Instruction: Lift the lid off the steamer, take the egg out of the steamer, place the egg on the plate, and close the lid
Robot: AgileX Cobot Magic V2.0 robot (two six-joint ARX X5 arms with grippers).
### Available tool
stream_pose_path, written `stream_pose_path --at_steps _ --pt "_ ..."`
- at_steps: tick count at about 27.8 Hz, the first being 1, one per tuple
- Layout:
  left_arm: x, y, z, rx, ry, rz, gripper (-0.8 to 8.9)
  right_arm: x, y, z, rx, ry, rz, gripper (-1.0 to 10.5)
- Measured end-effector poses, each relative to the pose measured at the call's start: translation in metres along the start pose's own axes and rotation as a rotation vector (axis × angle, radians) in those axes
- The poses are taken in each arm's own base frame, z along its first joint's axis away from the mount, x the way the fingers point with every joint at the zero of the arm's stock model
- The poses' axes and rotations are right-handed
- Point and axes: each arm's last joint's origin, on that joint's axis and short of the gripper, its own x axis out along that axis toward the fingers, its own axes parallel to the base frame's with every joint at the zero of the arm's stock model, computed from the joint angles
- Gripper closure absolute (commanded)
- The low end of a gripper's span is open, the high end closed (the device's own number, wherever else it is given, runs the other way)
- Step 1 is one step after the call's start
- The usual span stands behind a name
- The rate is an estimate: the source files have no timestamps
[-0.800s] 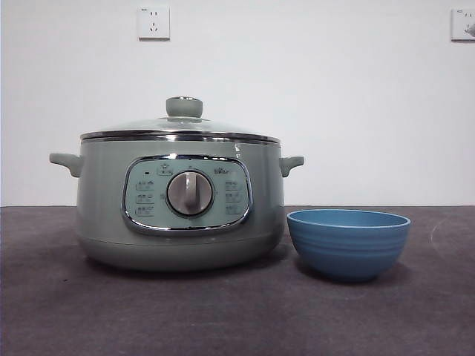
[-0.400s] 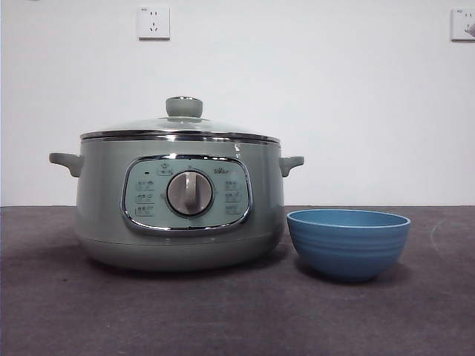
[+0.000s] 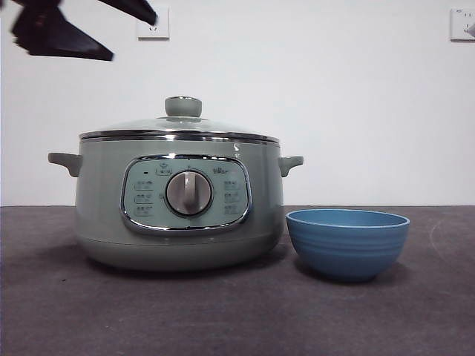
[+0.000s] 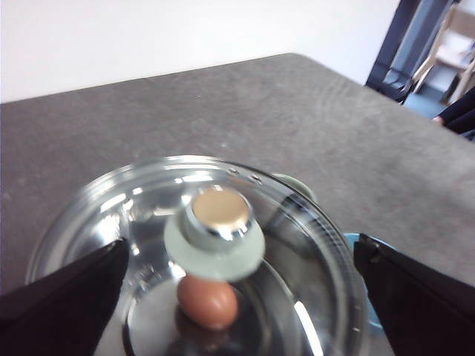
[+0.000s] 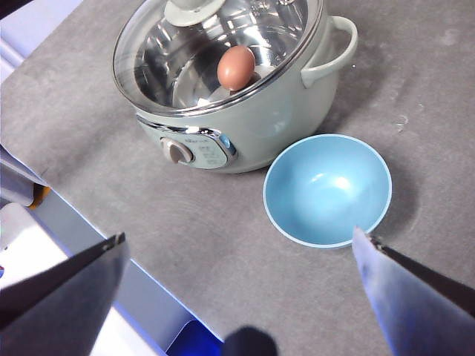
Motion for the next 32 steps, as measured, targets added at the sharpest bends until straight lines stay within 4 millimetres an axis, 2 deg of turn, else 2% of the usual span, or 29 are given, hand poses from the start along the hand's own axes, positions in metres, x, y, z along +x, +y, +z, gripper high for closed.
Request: stream_pose_path --at_steps 6,11,16,25,26,32 --pt "0.036 0.003 0.023 0.064 0.019 0.016 2.80 0.000 0.000 0.000 0.000 0.000 0.000 4.3" --pt "0.064 0.005 0.027 0.086 0.052 0.005 2.80 0.000 0.000 0.000 0.000 0.000 0.000 4.3" --pt "0.085 0.007 0.016 0.087 0.116 0.027 2.81 0.000 0.000 0.000 0.000 0.000 0.000 4.3" --pt "0.103 0.009 -0.004 0.092 0.223 0.056 2.86 0.000 0.000 0.000 0.000 0.000 0.000 4.4" --pt "0.104 0.008 -0.006 0.093 0.233 0.066 3.21 0.000 0.000 0.000 0.000 0.000 0.000 4.4" --pt "0.106 0.003 -0.006 0.115 0.238 0.080 7.01 0.000 0.000 0.000 0.000 0.001 -0.004 4.4"
